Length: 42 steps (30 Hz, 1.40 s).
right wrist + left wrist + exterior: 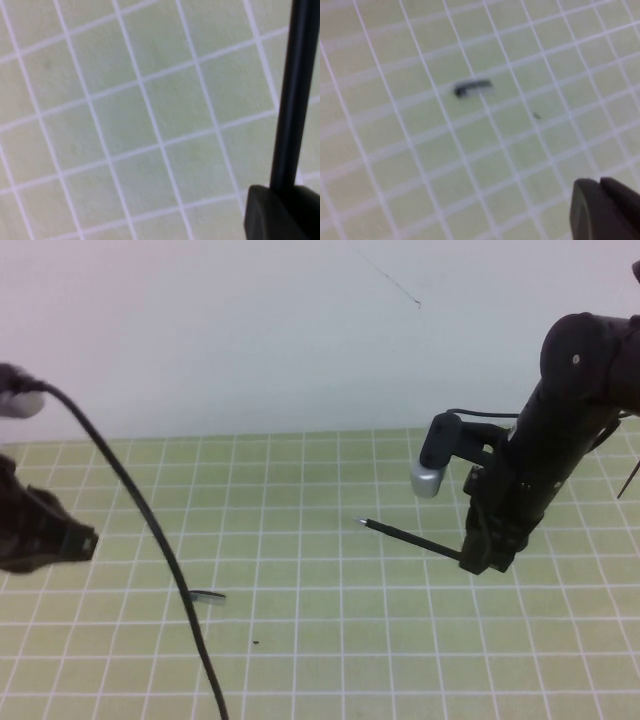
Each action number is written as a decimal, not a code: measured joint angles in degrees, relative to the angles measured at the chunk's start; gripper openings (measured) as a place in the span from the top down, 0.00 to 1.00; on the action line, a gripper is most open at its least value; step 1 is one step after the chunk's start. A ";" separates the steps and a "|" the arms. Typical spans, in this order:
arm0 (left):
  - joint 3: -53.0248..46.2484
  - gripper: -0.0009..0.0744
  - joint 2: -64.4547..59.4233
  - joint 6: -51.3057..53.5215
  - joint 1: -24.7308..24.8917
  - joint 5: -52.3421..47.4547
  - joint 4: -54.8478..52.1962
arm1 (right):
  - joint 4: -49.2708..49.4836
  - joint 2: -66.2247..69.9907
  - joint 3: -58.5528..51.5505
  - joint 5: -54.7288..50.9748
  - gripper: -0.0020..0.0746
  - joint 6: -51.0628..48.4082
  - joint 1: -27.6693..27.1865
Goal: Cap the pen
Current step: Put the cap on the pen
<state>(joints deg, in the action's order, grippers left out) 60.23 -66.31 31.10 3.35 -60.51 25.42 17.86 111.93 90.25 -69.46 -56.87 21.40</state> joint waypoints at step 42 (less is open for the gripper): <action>12.67 0.39 -41.27 41.96 15.43 10.67 -22.05 | -16.43 -0.02 0.00 0.01 0.87 12.37 0.00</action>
<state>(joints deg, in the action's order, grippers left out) 72.91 -107.58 73.06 18.78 -49.85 3.36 1.43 111.90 90.25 -69.45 -44.50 21.40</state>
